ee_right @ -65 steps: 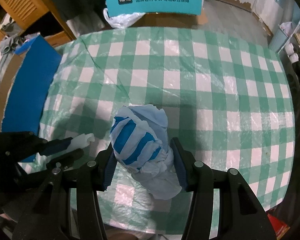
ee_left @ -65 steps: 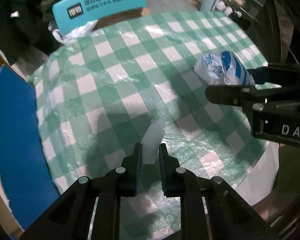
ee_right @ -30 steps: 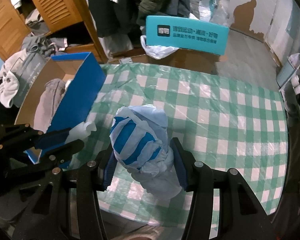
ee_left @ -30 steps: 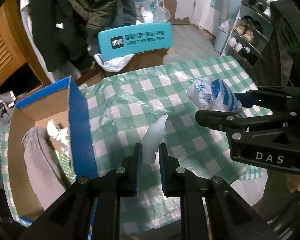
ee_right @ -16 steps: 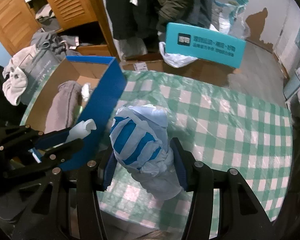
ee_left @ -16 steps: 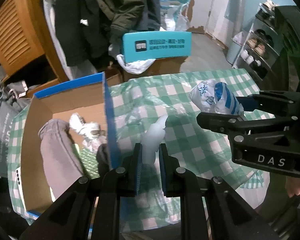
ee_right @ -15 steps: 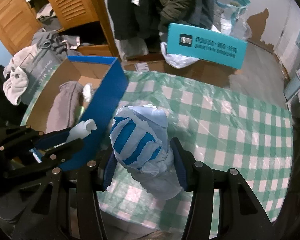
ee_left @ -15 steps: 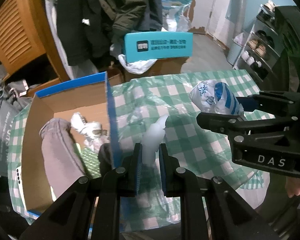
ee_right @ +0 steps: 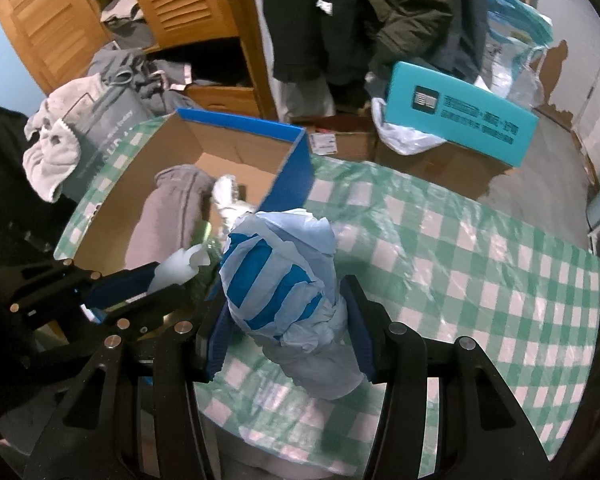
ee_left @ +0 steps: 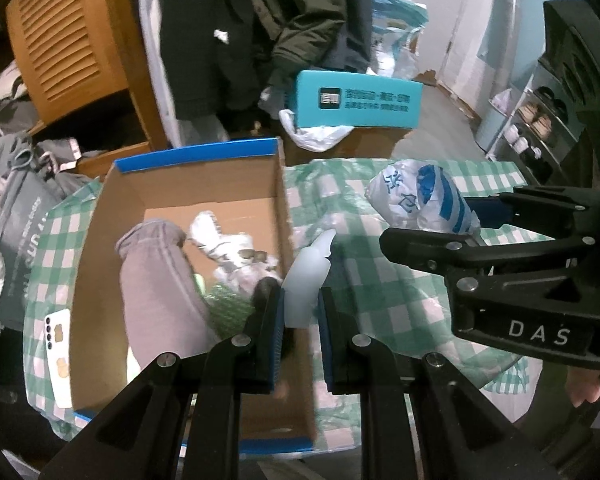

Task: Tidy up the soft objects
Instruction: 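Carry the white item with the left tool while the right tool carries the bag over the box, then open both tools to drop the bag and white item into the box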

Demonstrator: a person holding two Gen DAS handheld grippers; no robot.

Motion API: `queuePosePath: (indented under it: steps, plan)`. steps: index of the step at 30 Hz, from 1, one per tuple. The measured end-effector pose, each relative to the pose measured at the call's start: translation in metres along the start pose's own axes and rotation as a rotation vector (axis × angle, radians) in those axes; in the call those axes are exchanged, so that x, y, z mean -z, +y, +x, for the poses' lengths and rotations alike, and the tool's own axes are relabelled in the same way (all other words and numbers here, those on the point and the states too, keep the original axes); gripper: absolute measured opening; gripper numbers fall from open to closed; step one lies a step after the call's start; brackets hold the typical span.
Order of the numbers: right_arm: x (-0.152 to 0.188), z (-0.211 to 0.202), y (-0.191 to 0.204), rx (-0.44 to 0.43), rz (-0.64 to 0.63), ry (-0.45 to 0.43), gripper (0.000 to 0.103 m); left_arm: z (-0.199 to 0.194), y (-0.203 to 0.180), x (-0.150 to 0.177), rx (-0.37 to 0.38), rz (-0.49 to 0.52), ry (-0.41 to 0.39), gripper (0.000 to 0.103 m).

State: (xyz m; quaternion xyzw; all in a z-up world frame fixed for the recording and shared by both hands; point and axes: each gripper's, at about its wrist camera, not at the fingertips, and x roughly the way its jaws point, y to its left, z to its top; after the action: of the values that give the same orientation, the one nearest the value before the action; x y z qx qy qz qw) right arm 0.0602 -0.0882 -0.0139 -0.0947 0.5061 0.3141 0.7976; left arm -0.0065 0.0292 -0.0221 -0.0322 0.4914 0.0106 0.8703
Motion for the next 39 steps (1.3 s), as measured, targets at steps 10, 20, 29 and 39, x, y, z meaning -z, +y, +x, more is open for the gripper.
queuePosePath:
  steps: [10, 20, 29, 39]
  plan:
    - [-0.019, 0.018, 0.033, -0.039, -0.019, 0.013, 0.052, -0.001, 0.041, 0.006, -0.032, -0.08, 0.001, 0.016]
    - [-0.031, 0.044, 0.059, -0.085, -0.02, 0.054, 0.052, 0.006, 0.074, 0.014, -0.064, -0.152, 0.026, 0.016]
    - [-0.031, 0.067, 0.076, -0.099, -0.036, 0.089, 0.052, 0.016, 0.094, 0.024, -0.066, -0.219, 0.069, 0.017]
    - [-0.034, 0.059, 0.076, -0.115, -0.015, 0.055, 0.07, 0.008, 0.094, 0.023, -0.076, -0.23, 0.057, 0.036]
